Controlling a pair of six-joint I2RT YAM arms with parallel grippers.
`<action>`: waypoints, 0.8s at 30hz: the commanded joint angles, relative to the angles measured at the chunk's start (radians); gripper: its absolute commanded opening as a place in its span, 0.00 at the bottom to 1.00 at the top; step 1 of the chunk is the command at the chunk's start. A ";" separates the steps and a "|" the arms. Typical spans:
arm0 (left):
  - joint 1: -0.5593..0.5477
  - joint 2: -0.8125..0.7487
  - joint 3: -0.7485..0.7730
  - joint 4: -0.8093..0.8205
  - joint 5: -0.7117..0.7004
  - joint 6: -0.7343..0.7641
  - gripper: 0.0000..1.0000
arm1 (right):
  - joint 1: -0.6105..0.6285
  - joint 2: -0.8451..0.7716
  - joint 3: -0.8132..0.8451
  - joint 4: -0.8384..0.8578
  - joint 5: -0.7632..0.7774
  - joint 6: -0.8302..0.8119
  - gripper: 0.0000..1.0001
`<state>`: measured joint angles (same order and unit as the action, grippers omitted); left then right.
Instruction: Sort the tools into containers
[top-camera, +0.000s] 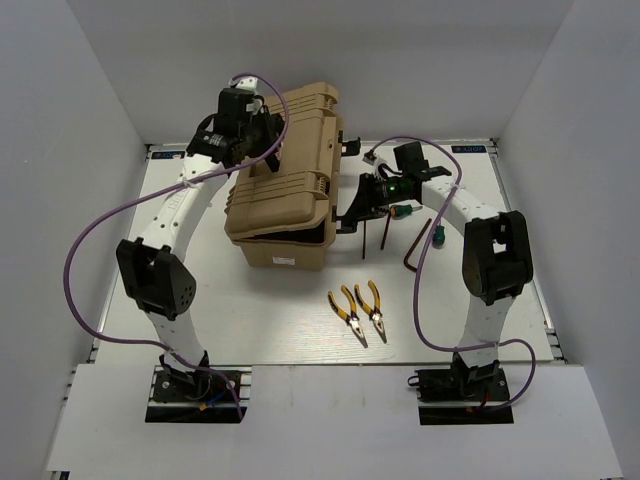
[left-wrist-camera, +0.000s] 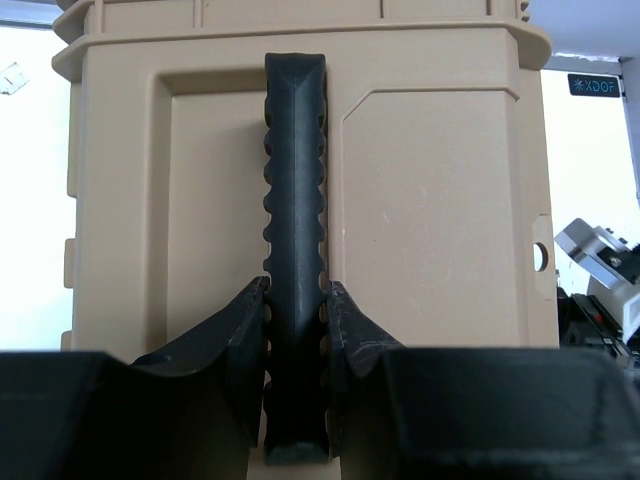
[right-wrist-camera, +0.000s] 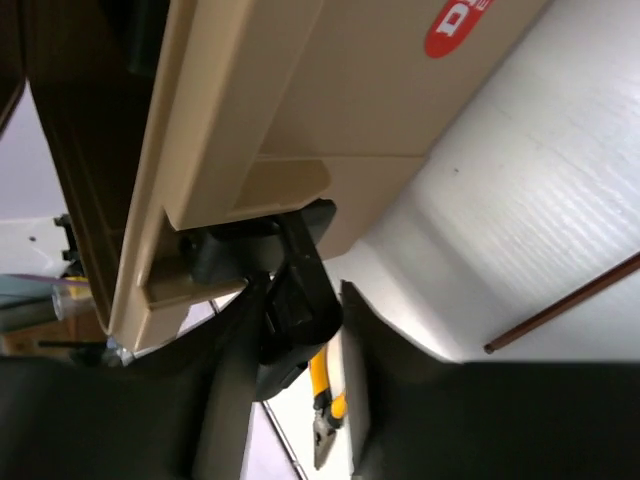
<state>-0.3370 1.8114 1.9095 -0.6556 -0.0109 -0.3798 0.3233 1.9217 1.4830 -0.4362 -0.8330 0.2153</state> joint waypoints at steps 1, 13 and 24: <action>0.004 -0.172 0.039 0.148 0.055 -0.033 0.00 | 0.010 0.000 0.025 -0.025 0.021 0.003 0.31; 0.144 -0.280 -0.016 0.108 -0.076 0.010 0.00 | -0.023 -0.044 0.022 -0.072 0.094 -0.034 0.00; 0.283 -0.385 -0.213 0.106 -0.144 0.053 0.00 | -0.055 -0.053 0.008 -0.078 0.112 -0.031 0.00</action>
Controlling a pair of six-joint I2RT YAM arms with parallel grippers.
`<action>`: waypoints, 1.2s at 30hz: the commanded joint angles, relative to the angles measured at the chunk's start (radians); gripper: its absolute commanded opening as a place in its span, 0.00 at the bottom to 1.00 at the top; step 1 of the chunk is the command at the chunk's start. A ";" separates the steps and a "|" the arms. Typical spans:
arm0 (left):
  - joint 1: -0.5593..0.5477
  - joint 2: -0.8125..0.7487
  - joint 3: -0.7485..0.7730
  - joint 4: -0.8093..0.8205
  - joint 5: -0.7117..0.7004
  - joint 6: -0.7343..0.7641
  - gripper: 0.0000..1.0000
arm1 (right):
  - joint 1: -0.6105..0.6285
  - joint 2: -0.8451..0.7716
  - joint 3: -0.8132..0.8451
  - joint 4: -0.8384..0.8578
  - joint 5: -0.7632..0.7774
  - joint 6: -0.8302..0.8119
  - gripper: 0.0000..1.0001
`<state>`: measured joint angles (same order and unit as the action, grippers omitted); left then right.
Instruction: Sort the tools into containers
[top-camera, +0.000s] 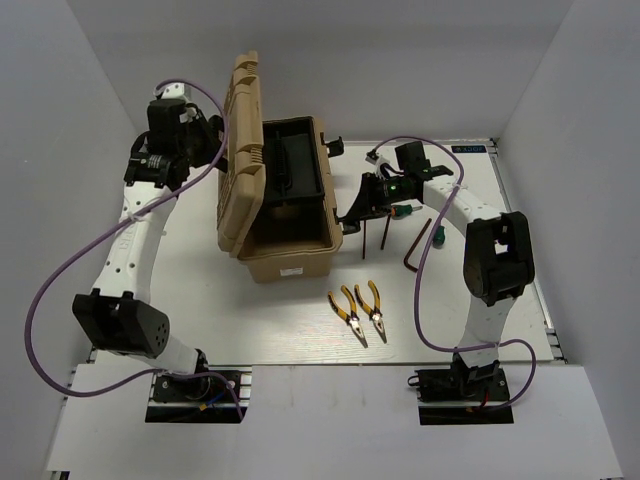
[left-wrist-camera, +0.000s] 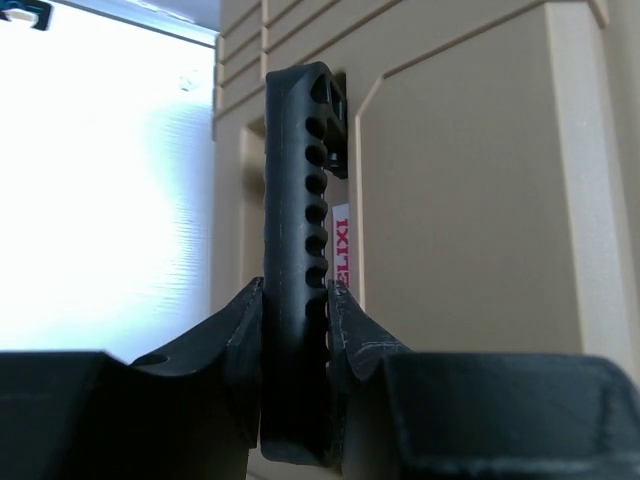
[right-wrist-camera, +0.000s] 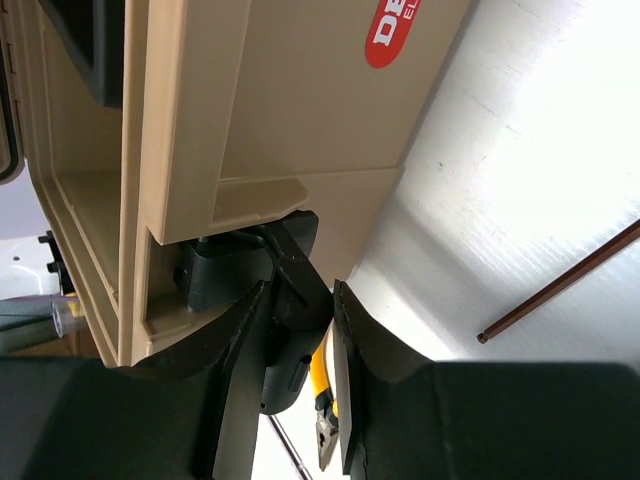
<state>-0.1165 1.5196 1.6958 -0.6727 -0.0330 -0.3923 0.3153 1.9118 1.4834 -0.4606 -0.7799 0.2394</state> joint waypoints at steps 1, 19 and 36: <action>0.072 -0.093 -0.008 0.124 -0.122 0.066 0.00 | -0.051 -0.042 0.008 -0.053 0.054 -0.057 0.00; 0.261 -0.141 -0.189 0.133 -0.065 0.004 0.81 | -0.105 -0.036 -0.048 -0.016 0.021 -0.048 0.00; 0.330 -0.373 -0.180 -0.042 -0.228 -0.169 1.00 | -0.101 -0.054 -0.115 0.022 -0.030 0.000 0.00</action>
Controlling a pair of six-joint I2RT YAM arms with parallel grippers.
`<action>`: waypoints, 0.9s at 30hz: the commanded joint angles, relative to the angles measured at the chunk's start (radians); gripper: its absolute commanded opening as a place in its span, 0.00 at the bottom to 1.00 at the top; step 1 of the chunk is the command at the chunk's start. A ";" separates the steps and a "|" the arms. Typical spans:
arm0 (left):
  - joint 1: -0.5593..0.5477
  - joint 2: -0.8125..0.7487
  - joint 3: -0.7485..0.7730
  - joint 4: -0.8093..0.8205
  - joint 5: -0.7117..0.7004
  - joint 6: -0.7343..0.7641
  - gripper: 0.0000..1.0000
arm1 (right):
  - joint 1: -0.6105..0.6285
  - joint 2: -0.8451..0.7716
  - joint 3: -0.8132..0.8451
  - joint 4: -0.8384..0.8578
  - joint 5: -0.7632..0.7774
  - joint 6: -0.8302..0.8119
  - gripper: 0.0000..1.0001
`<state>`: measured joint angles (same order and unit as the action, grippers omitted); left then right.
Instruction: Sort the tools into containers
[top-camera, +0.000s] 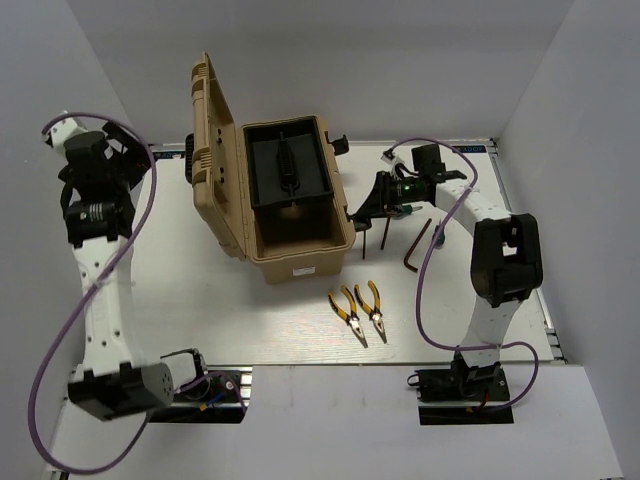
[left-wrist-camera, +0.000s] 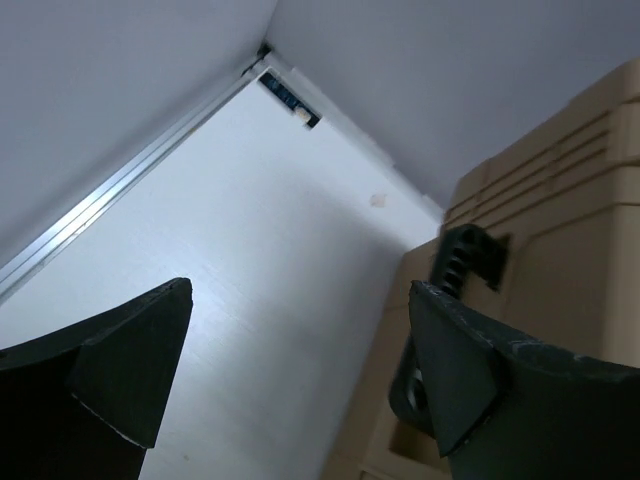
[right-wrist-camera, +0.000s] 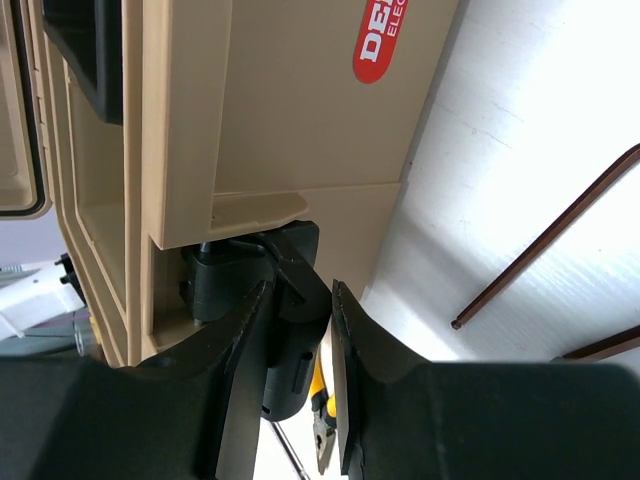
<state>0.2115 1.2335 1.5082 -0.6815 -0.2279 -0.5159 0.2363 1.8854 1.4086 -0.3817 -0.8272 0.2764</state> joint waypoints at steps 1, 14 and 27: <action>0.002 -0.138 -0.032 -0.033 -0.019 -0.045 1.00 | -0.019 -0.032 -0.042 -0.052 0.008 -0.029 0.00; -0.027 -0.407 -0.163 -0.171 0.091 -0.119 1.00 | 0.058 -0.063 -0.112 -0.019 -0.001 -0.008 0.00; -0.027 -0.407 0.040 -0.067 0.403 -0.139 1.00 | 0.103 -0.035 -0.076 -0.062 0.000 -0.052 0.09</action>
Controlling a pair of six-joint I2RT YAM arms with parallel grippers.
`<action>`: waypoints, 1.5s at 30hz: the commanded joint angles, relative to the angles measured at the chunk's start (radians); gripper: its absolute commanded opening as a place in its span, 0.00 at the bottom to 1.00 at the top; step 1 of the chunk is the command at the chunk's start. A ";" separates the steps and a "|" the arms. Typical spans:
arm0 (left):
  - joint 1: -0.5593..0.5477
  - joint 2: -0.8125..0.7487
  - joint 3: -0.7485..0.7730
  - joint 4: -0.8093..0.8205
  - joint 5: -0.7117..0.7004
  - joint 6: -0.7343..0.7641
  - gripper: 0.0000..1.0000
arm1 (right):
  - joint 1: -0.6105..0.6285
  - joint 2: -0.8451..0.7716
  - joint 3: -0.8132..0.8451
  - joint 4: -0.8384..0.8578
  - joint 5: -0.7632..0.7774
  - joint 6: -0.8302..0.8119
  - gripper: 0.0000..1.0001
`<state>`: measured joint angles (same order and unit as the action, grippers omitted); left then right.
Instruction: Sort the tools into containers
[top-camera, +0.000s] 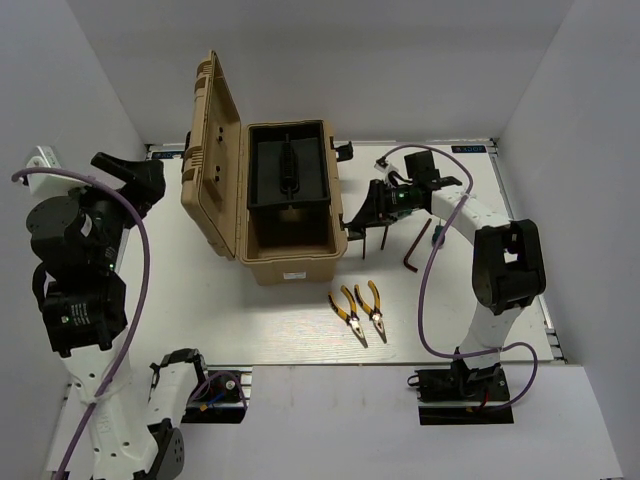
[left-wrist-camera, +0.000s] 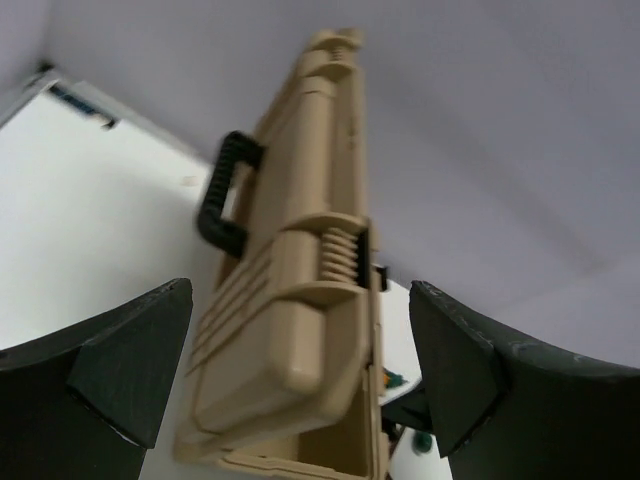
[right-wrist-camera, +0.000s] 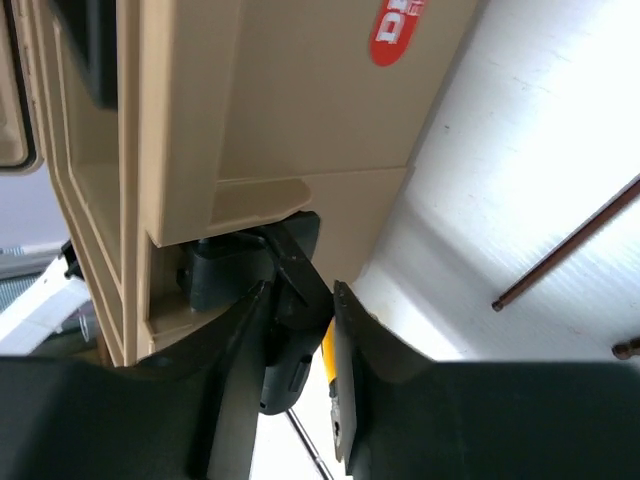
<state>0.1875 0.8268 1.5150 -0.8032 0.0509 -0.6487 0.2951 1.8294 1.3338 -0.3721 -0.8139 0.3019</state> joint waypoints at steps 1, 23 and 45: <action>-0.003 0.000 0.033 0.109 0.194 0.009 1.00 | 0.044 0.022 0.004 -0.080 -0.016 -0.073 0.37; -0.151 0.422 0.152 0.754 0.843 0.015 1.00 | -0.171 -0.341 -0.145 -0.188 0.719 -0.294 0.46; -0.891 0.992 0.676 0.039 0.056 0.615 1.00 | -0.321 -0.158 -0.171 -0.177 0.765 -0.349 0.72</action>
<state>-0.6624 1.8732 2.2013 -0.6537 0.3511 -0.1471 -0.0212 1.6169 1.1255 -0.5659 -0.0349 -0.0345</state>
